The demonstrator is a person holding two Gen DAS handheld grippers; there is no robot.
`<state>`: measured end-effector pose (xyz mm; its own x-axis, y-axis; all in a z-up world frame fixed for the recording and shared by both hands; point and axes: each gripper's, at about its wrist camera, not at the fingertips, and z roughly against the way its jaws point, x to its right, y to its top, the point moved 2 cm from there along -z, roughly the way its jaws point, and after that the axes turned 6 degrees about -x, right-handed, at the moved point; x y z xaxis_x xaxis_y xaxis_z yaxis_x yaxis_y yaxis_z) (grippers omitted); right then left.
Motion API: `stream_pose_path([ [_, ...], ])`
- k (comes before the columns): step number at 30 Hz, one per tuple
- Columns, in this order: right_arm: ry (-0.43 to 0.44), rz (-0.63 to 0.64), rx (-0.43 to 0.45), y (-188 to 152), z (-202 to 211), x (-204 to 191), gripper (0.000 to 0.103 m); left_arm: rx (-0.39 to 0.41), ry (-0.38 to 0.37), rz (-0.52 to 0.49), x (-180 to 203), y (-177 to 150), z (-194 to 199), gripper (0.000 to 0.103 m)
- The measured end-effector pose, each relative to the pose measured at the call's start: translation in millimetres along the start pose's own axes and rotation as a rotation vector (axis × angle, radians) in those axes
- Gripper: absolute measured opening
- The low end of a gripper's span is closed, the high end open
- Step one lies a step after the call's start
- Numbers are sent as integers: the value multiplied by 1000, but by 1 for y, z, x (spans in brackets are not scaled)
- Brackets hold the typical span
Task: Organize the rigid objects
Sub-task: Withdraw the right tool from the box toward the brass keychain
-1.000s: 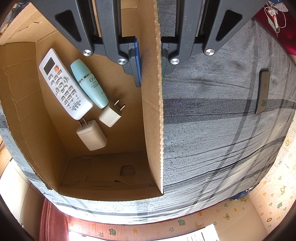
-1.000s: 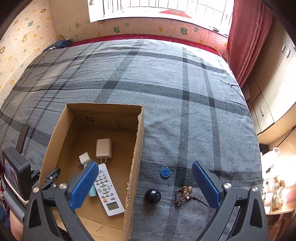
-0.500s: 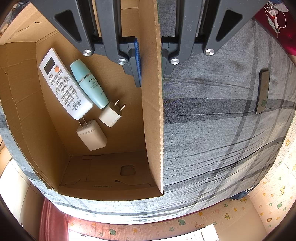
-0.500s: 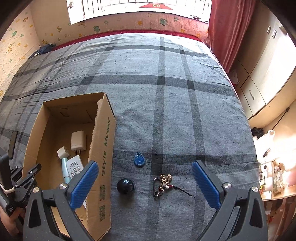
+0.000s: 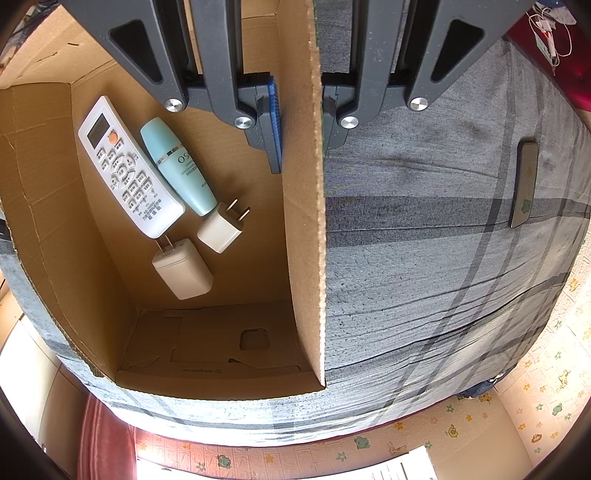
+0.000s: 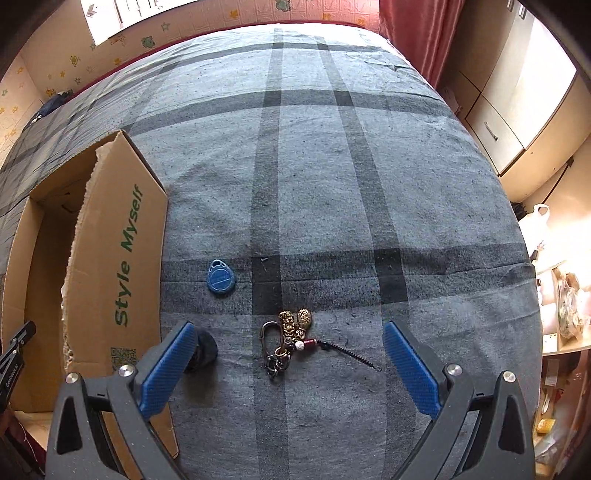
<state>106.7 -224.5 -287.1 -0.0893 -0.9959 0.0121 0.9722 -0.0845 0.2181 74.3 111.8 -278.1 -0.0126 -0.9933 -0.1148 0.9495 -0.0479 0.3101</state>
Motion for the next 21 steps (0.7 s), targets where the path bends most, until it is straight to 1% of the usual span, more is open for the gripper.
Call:
stream_pose_path([
  [9, 7, -28, -23, -7, -37, 14, 103, -1, 2, -1, 1, 0, 0, 15],
  [16, -6, -26, -55, -6, -52, 17, 103, 0, 6, -3, 2, 0, 0, 15],
  [21, -6, -28, -83, -3, -64, 20, 100, 0, 5, -3, 1, -1, 0, 15],
])
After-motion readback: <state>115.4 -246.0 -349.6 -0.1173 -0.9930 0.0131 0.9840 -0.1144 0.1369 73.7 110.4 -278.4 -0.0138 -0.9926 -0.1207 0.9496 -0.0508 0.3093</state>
